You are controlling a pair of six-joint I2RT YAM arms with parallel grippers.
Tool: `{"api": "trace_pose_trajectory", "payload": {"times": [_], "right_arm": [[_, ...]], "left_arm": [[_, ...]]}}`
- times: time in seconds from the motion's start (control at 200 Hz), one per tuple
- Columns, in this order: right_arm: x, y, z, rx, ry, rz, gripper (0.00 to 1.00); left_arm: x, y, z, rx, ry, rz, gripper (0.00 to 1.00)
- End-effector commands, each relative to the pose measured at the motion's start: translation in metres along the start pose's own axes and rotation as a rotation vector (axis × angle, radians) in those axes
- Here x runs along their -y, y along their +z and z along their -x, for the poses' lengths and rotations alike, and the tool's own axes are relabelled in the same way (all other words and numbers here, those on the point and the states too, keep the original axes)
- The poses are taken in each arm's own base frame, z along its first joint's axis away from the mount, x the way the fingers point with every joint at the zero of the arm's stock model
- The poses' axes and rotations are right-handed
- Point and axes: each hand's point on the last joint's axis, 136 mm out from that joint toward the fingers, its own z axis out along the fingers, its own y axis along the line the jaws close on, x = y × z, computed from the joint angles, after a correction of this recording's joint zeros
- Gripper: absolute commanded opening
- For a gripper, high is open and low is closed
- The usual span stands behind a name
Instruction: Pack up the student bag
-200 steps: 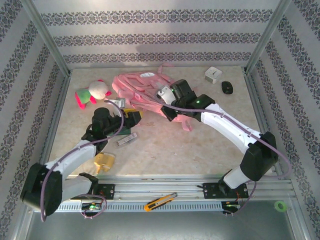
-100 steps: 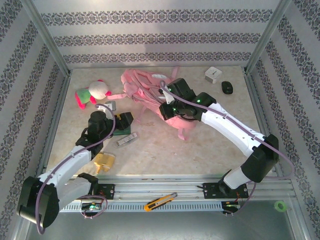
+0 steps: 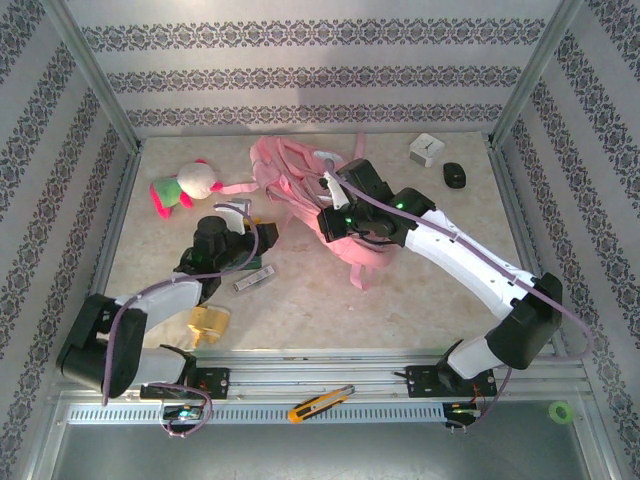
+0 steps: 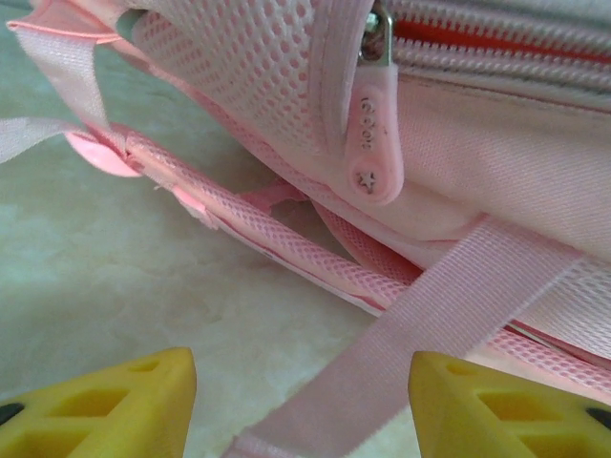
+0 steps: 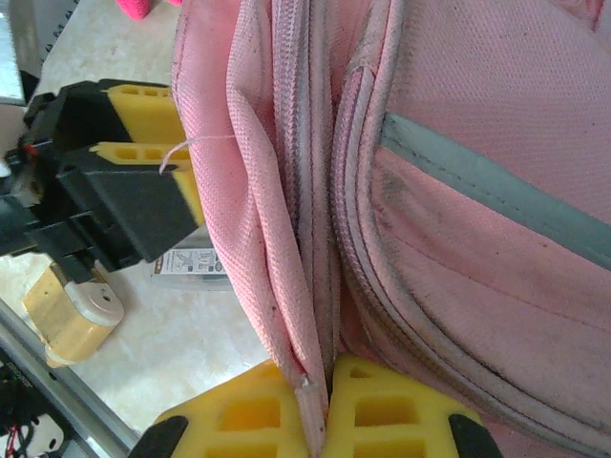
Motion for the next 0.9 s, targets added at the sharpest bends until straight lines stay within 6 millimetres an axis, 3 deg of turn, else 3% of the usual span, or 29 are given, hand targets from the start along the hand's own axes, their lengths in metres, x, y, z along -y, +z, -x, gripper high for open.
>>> {"api": "trace_pose_trajectory", "payload": {"times": [0.0,0.33,0.44,0.49,0.685,0.894], "right_arm": [[-0.023,-0.021,0.024,0.121,0.018,0.088,0.00],[-0.026,-0.018,0.022,0.114,0.017,0.098,0.00],[-0.027,-0.019,0.022,0.117,0.013,0.102,0.00],[-0.027,-0.019,0.022,0.118,0.013,0.103,0.00],[-0.025,-0.019,0.020,0.116,0.016,0.092,0.00],[-0.018,-0.018,0.020,0.129,0.028,0.060,0.00]], "left_arm": [[0.020,0.006,0.042,0.160,0.146,-0.056,0.60],[0.015,0.020,0.058,0.250,0.210,-0.013,0.60],[0.013,0.024,0.060,0.253,0.213,-0.002,0.55],[0.012,0.027,0.059,0.244,0.207,0.002,0.50],[0.014,0.029,0.057,0.234,0.190,-0.019,0.19],[0.022,0.027,0.050,0.197,0.193,-0.064,0.04]]}}
